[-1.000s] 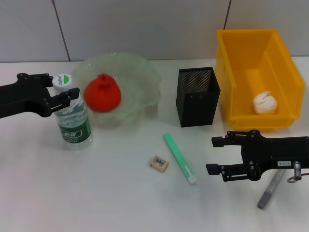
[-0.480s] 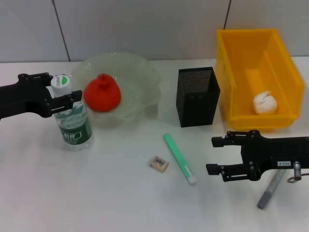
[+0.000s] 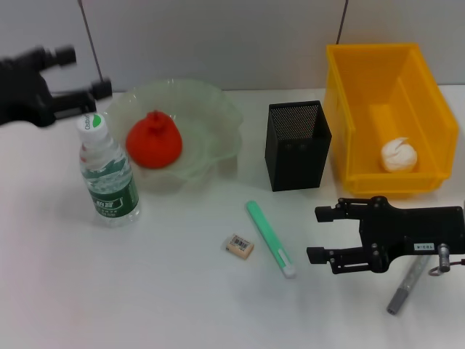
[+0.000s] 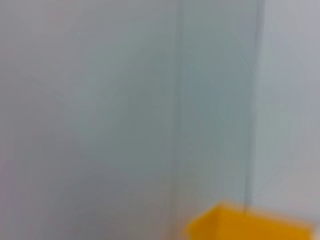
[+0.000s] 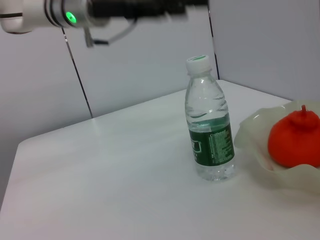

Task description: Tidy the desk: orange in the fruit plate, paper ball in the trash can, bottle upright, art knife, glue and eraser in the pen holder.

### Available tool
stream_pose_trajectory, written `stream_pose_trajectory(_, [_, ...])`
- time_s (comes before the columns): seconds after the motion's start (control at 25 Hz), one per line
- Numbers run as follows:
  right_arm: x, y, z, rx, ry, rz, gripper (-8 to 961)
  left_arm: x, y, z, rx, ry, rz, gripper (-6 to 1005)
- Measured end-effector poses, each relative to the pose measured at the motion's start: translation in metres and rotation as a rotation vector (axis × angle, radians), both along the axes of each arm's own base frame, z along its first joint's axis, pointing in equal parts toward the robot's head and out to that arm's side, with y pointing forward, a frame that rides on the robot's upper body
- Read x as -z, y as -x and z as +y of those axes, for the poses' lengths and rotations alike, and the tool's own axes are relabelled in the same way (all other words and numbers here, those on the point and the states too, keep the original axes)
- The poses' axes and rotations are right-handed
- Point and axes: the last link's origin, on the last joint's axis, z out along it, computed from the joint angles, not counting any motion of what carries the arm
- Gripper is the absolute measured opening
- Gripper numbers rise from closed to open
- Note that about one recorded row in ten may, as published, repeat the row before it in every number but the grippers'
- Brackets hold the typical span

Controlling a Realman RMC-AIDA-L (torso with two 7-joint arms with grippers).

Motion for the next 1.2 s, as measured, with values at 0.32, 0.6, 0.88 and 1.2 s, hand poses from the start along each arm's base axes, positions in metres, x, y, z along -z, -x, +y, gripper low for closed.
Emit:
stream_pose_trajectory(0.32, [0.001, 0.008, 0.005, -0.011, -0.004, 0.017, 791, 0.02, -0.019, -0.039, 0.175, 0.281, -0.2, 876])
stream_pose_trajectory(0.6, [-0.001, 0.015, 0.01, -0.015, -0.011, 0.033, 791, 0.07, -0.003, -0.051, 0.177, 0.404, -0.229, 876])
stream_pose_trajectory(0.88, [-0.005, 0.031, 0.025, 0.02, 0.012, 0.049, 791, 0.125, 0.026, -0.064, 0.117, 0.415, -0.116, 875])
stream_pose_trajectory(1.2, [-0.018, 0.064, 0.043, 0.101, 0.125, -0.086, 791, 0.147, 0.033, -0.068, 0.115, 0.427, -0.051, 875])
